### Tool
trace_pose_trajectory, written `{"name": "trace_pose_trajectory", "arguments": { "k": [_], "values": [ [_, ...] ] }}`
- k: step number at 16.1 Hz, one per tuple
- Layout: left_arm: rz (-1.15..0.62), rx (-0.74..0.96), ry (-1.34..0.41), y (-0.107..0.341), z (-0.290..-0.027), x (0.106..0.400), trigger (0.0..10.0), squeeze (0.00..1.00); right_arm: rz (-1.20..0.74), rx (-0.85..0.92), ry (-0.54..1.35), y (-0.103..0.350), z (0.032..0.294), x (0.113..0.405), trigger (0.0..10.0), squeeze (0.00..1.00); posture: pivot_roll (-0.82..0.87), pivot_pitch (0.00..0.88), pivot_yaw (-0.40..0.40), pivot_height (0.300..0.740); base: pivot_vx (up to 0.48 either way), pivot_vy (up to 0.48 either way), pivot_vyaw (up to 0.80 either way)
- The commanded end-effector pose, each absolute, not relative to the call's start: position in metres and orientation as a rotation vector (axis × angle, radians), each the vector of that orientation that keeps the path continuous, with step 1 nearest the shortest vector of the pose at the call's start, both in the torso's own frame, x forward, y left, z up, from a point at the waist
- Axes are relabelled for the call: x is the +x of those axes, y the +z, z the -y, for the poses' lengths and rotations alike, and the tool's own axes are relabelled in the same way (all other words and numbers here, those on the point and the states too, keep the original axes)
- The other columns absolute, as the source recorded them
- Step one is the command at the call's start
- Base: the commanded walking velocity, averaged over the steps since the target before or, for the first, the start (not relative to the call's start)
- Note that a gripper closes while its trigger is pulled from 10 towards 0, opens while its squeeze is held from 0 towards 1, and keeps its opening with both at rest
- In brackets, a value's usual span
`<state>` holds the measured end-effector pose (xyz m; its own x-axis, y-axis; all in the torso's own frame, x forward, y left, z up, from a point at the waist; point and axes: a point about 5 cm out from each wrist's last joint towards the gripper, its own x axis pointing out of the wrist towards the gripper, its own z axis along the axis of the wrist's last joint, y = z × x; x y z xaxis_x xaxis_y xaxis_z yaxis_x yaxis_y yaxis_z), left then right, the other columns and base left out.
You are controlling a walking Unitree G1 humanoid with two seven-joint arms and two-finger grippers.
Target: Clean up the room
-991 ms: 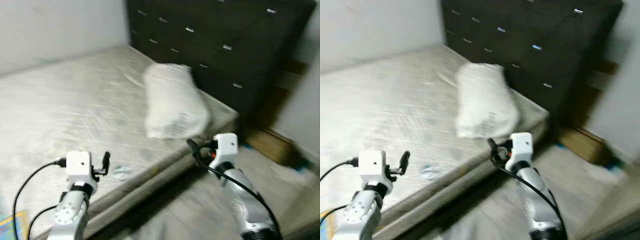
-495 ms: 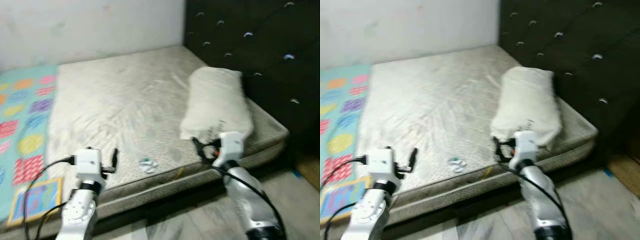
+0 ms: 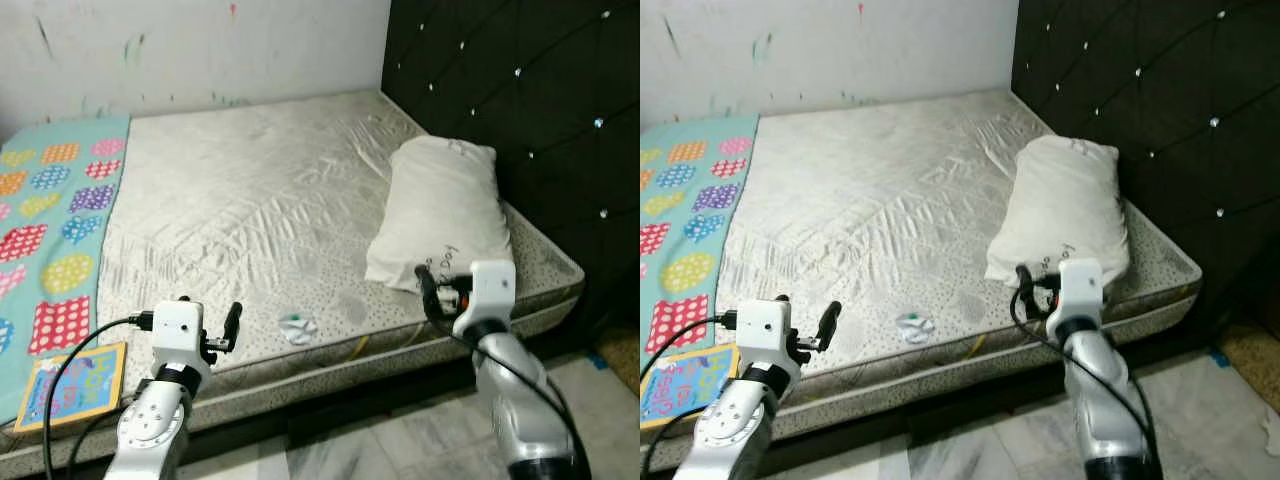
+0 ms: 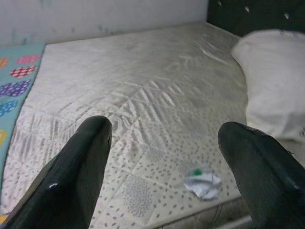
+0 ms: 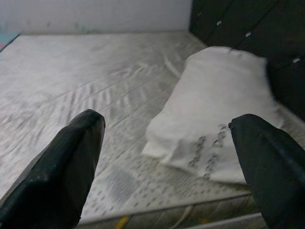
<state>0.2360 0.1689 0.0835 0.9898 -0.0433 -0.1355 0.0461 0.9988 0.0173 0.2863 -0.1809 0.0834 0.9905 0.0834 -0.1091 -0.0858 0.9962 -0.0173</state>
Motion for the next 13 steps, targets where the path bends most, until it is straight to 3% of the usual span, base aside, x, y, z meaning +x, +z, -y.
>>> {"name": "trace_pose_trajectory", "arguments": {
  "k": [1,4,6,8,13],
  "values": [
    [-0.125,0.027,-0.012,0.085,-0.171,0.238,10.0,0.00,-0.085,-0.032,0.108,0.088,0.179,0.284,10.0,0.00,-0.05,0.000,-0.024,0.740,0.000,0.000,0.00],
    [-0.121,-0.020,0.061,0.086,-0.170,0.243,10.0,0.00,-0.126,-0.031,0.140,0.085,0.169,0.286,10.0,0.00,-0.04,0.000,-0.034,0.740,0.000,0.000,0.00],
    [-0.127,0.002,0.014,0.085,-0.165,0.239,10.0,0.00,-0.129,0.007,0.143,0.085,0.165,0.291,10.0,0.00,-0.01,0.000,-0.045,0.740,0.000,0.000,0.40],
    [-0.137,0.029,-0.026,0.083,-0.166,0.232,10.0,0.00,-0.128,0.034,0.109,0.086,0.170,0.295,10.0,0.00,-0.01,0.000,-0.039,0.740,0.000,0.000,0.61],
    [-0.126,-0.010,-0.030,0.085,-0.169,0.237,10.0,0.00,-0.149,0.039,0.076,0.080,0.173,0.288,10.0,0.00,-0.02,0.000,-0.033,0.740,0.000,0.000,0.00]
  ]
}}
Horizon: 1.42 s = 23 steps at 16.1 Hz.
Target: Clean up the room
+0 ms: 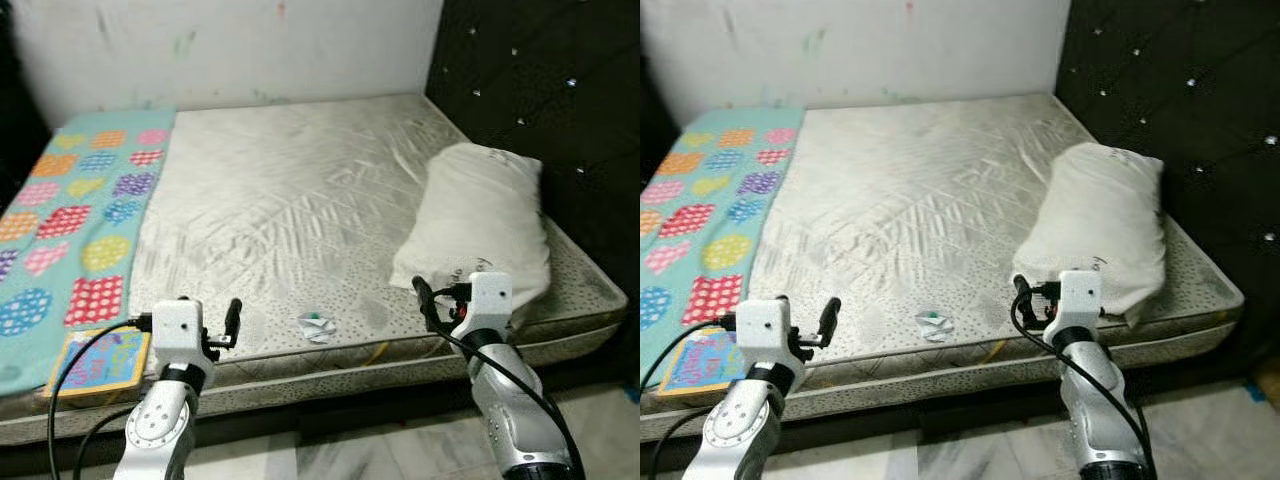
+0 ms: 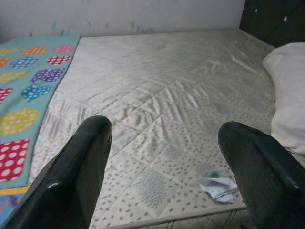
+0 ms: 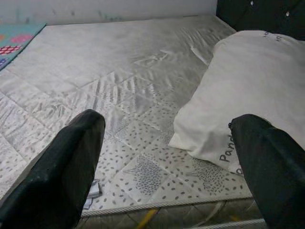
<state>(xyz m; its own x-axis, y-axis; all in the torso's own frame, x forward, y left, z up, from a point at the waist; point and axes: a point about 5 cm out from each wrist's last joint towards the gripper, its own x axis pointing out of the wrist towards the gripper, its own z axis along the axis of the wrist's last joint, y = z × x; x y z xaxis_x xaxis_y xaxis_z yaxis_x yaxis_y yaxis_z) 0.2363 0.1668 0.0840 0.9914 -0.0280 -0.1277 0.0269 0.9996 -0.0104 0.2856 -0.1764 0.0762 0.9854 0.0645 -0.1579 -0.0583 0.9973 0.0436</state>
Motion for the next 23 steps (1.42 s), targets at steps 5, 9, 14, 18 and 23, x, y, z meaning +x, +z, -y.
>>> {"name": "trace_pose_trajectory", "arguments": {
  "k": [5,9,14,18,23],
  "values": [
    [-0.111,-0.032,-0.059,0.087,-0.163,0.239,10.0,0.00,-0.115,-0.051,0.116,0.084,0.165,0.294,10.0,0.00,-0.02,0.000,-0.037,0.740,0.000,0.000,0.00],
    [-0.114,-0.033,-0.068,0.087,-0.162,0.238,10.0,0.00,-0.075,-0.122,0.141,0.084,0.159,0.292,10.0,0.00,-0.02,0.000,-0.028,0.740,0.000,0.000,0.00],
    [-0.114,-0.027,-0.077,0.087,-0.161,0.240,10.0,0.00,-0.084,-0.065,0.134,0.084,0.160,0.291,10.0,0.00,-0.03,0.000,-0.024,0.740,0.000,0.000,0.00],
    [-0.111,-0.032,-0.076,0.087,-0.160,0.241,10.0,0.00,-0.084,-0.048,0.152,0.085,0.158,0.291,10.0,0.00,-0.02,0.000,-0.027,0.740,0.127,0.000,0.00],
    [-0.115,-0.034,-0.073,0.085,-0.159,0.242,10.0,0.00,-0.096,-0.029,0.149,0.081,0.159,0.290,10.0,0.00,-0.02,0.000,-0.031,0.740,0.283,0.000,0.00]
  ]
}}
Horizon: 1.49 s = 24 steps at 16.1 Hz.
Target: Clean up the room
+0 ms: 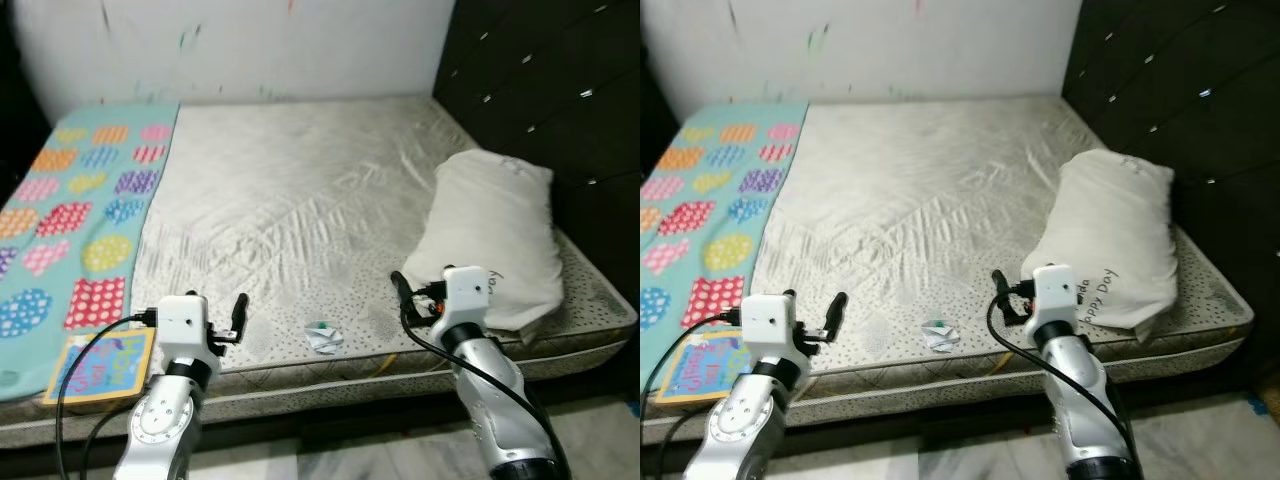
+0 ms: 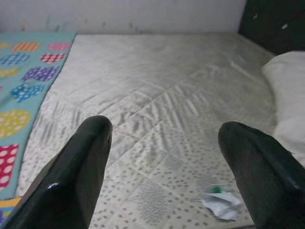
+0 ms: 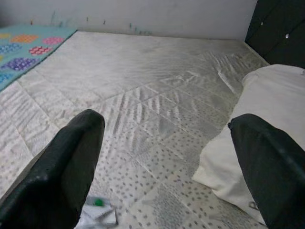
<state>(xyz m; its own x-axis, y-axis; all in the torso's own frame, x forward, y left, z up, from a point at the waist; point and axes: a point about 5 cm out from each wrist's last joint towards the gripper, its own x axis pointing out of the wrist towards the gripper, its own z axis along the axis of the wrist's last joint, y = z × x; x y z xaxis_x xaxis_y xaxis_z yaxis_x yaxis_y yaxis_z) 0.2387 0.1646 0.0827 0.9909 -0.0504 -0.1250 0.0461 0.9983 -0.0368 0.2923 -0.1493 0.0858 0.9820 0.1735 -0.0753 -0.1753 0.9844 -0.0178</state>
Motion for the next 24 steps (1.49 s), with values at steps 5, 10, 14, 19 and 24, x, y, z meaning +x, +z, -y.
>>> {"name": "trace_pose_trajectory", "arguments": {
  "k": [5,10,14,19,24],
  "values": [
    [-0.108,-0.040,-0.081,0.084,-0.155,0.246,10.0,0.00,-0.122,-0.013,0.149,0.076,0.160,0.291,10.0,0.00,-0.02,0.000,-0.041,0.740,0.291,0.000,0.00],
    [-0.126,-0.049,-0.037,0.079,-0.153,0.243,10.0,0.00,-0.149,-0.004,0.136,0.069,0.164,0.286,10.0,0.00,-0.01,0.000,-0.053,0.740,0.049,0.000,0.00],
    [-0.120,-0.051,-0.031,0.081,-0.153,0.248,10.0,0.00,-0.133,-0.017,0.137,0.071,0.163,0.289,10.0,0.00,-0.02,0.000,-0.038,0.740,0.000,0.000,0.35],
    [-0.108,-0.070,-0.042,0.085,-0.152,0.253,10.0,0.00,-0.122,-0.018,0.140,0.074,0.161,0.293,10.0,0.00,-0.03,0.000,-0.030,0.740,0.000,0.000,0.58],
    [-0.100,-0.090,-0.106,0.086,-0.145,0.249,10.0,0.00,-0.120,-0.018,0.146,0.075,0.159,0.294,10.0,0.00,-0.03,0.000,-0.028,0.740,0.000,0.000,0.00]
  ]
}}
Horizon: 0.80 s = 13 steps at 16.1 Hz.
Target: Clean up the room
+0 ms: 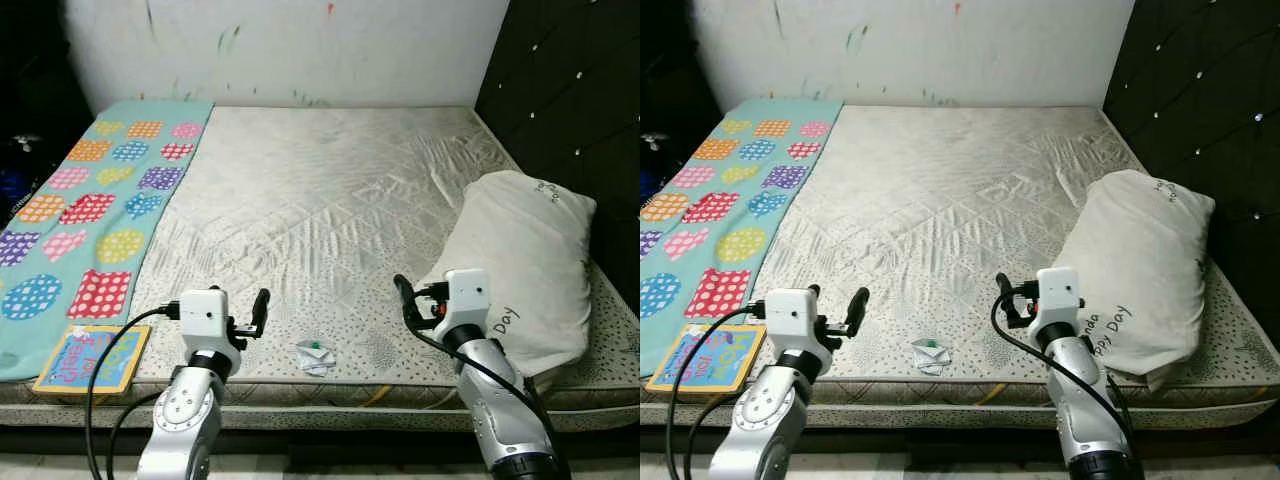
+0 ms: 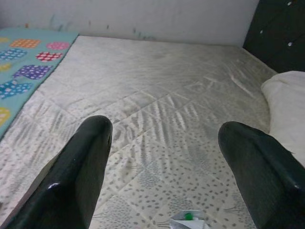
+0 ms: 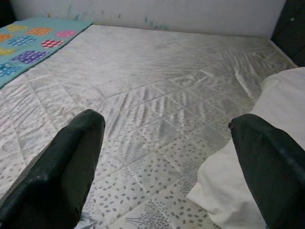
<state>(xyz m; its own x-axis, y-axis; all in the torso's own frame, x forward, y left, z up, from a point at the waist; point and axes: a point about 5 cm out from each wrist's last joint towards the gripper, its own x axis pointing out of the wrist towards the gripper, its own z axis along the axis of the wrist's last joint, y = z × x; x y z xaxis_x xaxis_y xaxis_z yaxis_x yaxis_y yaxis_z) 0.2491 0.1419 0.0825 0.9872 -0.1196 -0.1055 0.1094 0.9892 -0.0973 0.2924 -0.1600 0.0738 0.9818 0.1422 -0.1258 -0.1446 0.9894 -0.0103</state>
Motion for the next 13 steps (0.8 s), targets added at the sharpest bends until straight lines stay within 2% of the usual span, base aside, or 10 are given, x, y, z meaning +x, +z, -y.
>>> {"name": "trace_pose_trajectory", "arguments": {
  "k": [1,6,13],
  "values": [
    [-0.100,-0.090,-0.106,0.0858,-0.1449,0.2494,10.0,0.00,-0.120,-0.018,0.145,0.0751,0.1592,0.2946,10.0,0.00,-0.04,0.000,-0.027,0.740,0.000,0.000,0.00],
    [-0.101,-0.090,-0.116,0.0858,-0.1449,0.2499,10.0,0.00,-0.123,-0.020,0.146,0.0746,0.1589,0.2946,10.0,0.00,-0.04,0.000,-0.027,0.740,0.000,0.000,0.00],
    [-0.101,-0.091,-0.127,0.0867,-0.1442,0.2502,10.0,0.00,-0.127,-0.020,0.146,0.0739,0.1581,0.2955,10.0,0.00,-0.04,0.000,-0.025,0.740,0.298,0.000,0.00]
  ]
}}
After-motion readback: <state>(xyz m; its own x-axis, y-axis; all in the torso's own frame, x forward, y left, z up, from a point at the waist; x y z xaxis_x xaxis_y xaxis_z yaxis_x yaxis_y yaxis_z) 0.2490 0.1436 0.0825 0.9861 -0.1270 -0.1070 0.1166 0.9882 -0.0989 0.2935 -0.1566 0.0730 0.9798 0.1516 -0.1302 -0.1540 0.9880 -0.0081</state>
